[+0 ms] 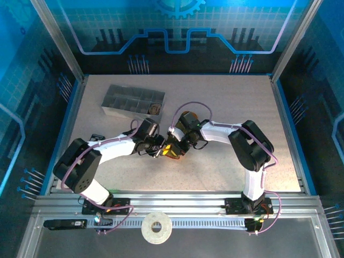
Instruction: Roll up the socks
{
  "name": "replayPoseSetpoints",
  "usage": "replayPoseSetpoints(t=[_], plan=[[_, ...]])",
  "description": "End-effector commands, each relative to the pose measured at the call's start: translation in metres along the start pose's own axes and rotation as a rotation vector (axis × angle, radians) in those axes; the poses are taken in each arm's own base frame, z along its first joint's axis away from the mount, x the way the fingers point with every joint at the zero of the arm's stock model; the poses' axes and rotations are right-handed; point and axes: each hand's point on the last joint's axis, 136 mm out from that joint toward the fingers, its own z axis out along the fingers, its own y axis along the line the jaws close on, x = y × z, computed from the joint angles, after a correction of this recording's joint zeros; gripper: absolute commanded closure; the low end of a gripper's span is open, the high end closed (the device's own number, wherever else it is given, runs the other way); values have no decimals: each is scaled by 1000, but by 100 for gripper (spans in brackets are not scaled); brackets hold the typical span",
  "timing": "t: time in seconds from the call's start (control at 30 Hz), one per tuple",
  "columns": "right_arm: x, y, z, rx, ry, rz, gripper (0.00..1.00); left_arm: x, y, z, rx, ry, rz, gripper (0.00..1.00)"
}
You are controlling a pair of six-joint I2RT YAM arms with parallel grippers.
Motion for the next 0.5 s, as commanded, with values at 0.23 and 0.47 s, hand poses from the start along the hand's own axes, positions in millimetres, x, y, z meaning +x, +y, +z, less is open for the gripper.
replayPoseSetpoints(t=[0.23, 0.47], plan=[[-22, 8, -57, 227, -292, -262, 59, -16, 42, 14, -187, -51, -70, 84], [0, 47, -51, 481, -282, -807, 42, -24, 56, 5, -269, -64, -116, 83]])
